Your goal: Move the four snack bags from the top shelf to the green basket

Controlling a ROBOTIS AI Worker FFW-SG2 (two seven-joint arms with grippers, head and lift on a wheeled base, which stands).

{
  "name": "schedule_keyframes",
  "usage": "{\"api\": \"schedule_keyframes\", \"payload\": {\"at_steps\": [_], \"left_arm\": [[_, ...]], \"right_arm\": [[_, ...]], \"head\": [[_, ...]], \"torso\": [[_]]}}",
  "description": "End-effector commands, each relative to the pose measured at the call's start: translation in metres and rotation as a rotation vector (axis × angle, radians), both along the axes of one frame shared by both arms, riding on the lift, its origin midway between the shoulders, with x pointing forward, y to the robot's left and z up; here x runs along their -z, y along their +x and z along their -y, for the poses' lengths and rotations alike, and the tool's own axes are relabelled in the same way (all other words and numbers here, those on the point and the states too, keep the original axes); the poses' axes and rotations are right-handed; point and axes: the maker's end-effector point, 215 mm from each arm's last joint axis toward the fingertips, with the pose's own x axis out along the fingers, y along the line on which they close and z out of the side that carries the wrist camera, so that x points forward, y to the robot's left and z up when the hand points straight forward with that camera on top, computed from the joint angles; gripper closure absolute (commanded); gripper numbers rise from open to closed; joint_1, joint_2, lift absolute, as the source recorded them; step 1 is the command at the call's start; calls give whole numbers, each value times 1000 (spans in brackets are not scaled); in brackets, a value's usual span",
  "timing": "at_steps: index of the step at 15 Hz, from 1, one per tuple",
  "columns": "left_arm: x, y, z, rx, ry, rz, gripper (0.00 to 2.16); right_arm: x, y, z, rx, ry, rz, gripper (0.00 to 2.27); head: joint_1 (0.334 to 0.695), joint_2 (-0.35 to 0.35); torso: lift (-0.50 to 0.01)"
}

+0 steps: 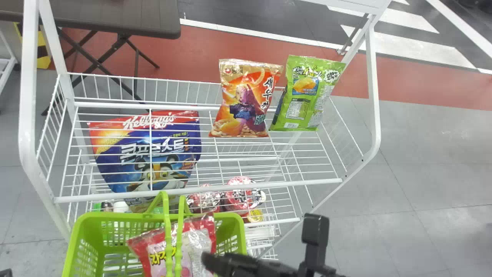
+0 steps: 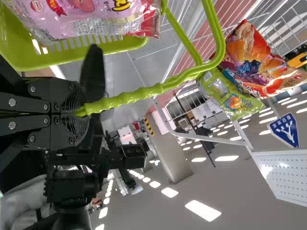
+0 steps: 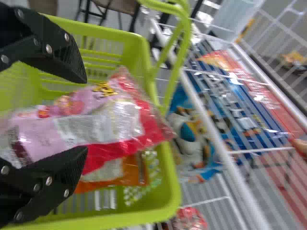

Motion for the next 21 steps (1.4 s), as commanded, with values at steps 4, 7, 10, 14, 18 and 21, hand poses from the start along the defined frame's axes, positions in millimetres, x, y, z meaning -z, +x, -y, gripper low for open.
{"api": "schedule_keyframes", "payload": {"at_steps": [4,7,10,14,18,21], "left_arm": [[2,-2,3,7,8,-2,1426],[3,-3,2,9,12,-5,1426],[7,-1,-3,2,25,-7,1426],[9,2,-6,-2,32,-5,1426],[12,5,-9,-7,32,-11,1426],[13,6,-9,-9,33,-11,1426]], "right_arm": [[-102,131,94,263,-213,606,63],[-120,193,116,321,-358,734,63],[-108,246,120,314,-458,733,63],[-89,297,119,264,-529,688,66],[-66,313,101,176,-464,610,194],[-50,312,94,130,-445,557,1993]], "head": [[695,-350],[695,-350],[695,-350],[695,-350],[695,-350],[695,-333]], "torso": [[0],[0],[0],[0],[0],[0]]}}
